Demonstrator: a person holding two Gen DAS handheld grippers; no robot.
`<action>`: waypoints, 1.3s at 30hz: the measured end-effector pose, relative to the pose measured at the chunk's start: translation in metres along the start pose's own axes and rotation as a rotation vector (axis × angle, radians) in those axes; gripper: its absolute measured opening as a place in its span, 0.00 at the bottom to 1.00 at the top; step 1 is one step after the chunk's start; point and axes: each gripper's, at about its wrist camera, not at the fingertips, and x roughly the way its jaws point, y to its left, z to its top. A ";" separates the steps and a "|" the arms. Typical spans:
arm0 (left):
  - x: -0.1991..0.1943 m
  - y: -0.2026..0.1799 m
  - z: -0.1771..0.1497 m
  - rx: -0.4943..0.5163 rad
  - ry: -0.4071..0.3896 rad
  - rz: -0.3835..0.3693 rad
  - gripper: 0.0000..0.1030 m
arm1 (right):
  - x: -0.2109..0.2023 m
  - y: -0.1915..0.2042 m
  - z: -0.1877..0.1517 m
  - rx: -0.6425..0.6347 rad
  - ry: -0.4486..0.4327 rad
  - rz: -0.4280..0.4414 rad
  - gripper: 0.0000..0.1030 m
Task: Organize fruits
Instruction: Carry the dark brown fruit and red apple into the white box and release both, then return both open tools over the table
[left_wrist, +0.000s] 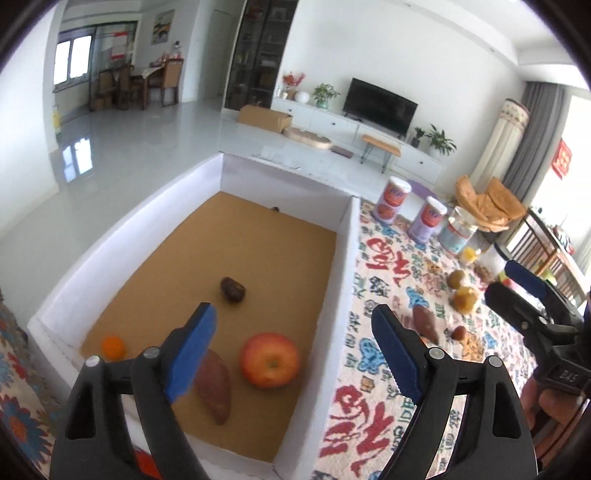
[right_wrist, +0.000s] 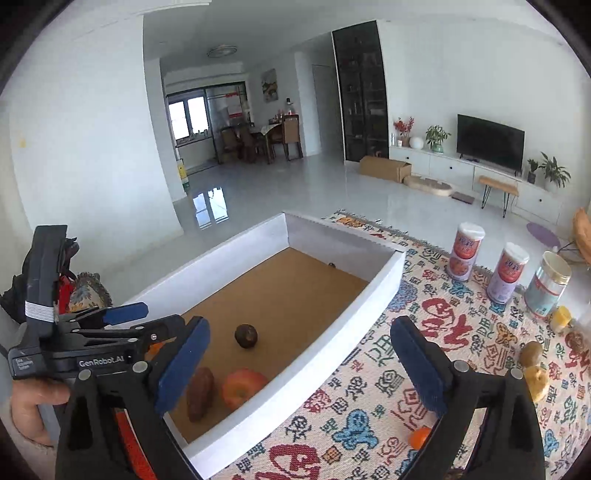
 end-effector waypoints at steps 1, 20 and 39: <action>-0.003 -0.024 -0.009 0.043 0.003 -0.053 0.86 | -0.017 -0.019 -0.014 0.005 -0.015 -0.044 0.96; 0.141 -0.164 -0.151 0.364 0.256 -0.090 0.91 | -0.132 -0.262 -0.288 0.428 0.264 -0.594 0.96; 0.147 -0.168 -0.157 0.413 0.227 -0.051 0.94 | -0.119 -0.262 -0.293 0.445 0.326 -0.585 1.00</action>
